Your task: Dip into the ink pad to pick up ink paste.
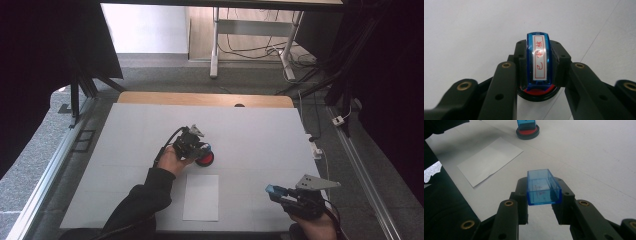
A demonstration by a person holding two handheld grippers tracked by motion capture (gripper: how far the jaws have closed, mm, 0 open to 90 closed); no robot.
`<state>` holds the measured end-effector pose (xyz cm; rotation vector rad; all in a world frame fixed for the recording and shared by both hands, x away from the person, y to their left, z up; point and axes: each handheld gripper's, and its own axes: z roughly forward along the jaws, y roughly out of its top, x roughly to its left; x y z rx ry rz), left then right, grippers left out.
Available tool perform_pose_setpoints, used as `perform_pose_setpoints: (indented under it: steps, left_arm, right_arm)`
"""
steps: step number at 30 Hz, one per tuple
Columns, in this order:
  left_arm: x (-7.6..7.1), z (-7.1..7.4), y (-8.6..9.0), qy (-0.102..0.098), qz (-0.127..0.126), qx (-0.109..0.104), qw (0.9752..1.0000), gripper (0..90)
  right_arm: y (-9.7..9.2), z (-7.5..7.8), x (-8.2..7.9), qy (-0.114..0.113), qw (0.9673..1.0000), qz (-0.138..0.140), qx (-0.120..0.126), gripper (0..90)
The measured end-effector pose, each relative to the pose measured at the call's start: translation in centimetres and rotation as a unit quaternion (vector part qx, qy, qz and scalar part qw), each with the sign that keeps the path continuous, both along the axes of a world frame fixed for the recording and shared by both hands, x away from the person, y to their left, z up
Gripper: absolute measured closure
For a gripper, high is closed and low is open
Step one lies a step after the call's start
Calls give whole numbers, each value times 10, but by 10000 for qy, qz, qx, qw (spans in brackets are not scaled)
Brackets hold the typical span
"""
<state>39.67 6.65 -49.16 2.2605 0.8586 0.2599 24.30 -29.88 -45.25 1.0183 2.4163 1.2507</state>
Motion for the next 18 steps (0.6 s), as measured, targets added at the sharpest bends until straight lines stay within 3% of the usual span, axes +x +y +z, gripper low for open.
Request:
perform_pose_setpoints:
  steps: [5,10,13,18]
  left_arm:
    - [-1,-1,1,-115,-38,-28,9999,705]
    - [7,-4,12,198,8,-492,9986,703]
    - [8,-1,16,219,107,-766,9968,702]
    - [4,10,15,93,3,-704,9975,702]
  right_arm:
    - [0,0,0,0,10000,16,7,688]
    - [0,0,0,-2,10000,1,3,688]
    - [0,0,0,3,10000,-9,32,688]
    - [0,0,0,1,10000,-10,38,688]
